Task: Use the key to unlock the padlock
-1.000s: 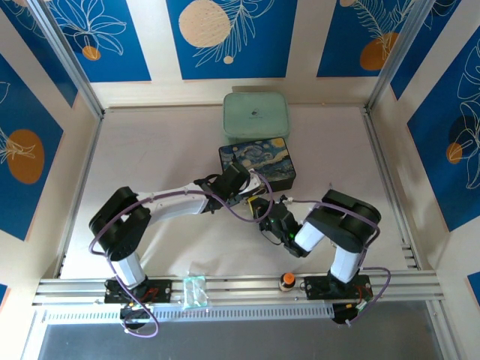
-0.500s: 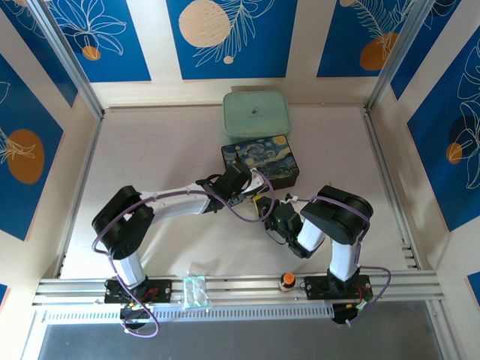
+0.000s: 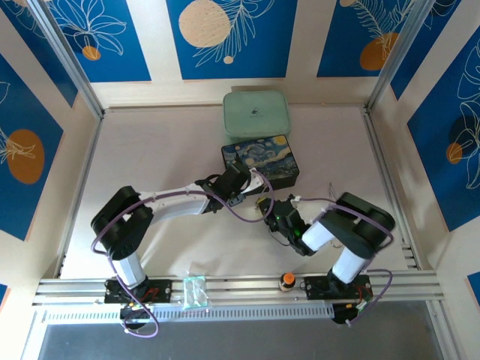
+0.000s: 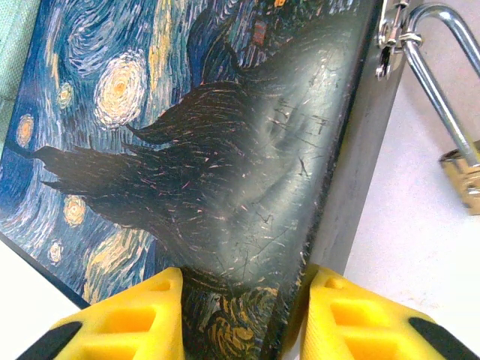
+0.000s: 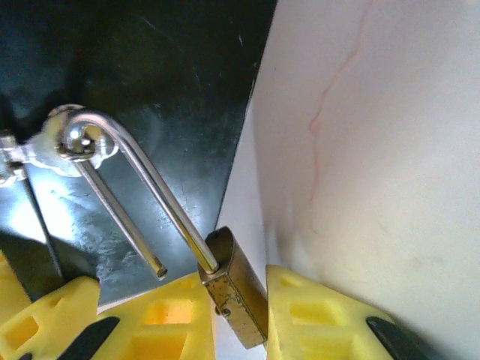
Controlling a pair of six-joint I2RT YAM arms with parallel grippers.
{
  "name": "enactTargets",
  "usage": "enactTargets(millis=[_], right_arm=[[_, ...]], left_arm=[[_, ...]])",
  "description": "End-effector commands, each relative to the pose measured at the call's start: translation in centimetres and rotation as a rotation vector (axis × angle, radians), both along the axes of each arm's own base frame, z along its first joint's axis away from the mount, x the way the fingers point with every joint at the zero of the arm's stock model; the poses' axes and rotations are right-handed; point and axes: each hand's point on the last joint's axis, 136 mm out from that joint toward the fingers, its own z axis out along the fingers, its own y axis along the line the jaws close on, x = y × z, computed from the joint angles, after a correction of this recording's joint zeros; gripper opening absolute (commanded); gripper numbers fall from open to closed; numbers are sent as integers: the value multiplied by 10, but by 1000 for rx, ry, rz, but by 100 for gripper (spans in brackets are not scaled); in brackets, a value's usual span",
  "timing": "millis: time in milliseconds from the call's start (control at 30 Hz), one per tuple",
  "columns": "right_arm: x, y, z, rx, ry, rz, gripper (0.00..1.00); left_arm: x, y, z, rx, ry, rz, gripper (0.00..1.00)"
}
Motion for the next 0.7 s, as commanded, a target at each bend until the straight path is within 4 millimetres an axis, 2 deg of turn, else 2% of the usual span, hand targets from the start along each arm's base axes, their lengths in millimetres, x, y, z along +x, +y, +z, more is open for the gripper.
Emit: enactTargets(millis=[0, 67, 133, 333, 433, 533, 667], right_arm=[[-44, -98, -54, -533, 240, -147, 18], [-41, -98, -33, -606, 222, -115, 18], [-39, -97, -22, -649, 219, -85, 21], [-37, -86, -17, -647, 204, 19, 35], [-29, -75, -8, -618, 137, 107, 37], [-22, -78, 2, -611, 91, 157, 37], [-10, -76, 21, -606, 18, 311, 37]], left_arm=[[-57, 68, -78, 293, 305, 39, 34], [-57, 67, -76, 294, 298, 39, 34], [-55, 66, -74, 288, 291, 36, 34], [-55, 62, -72, 277, 291, 33, 34], [-55, 62, -73, 278, 292, 33, 34], [-55, 62, -72, 281, 289, 35, 34], [-54, 58, -70, 275, 286, 29, 35]])
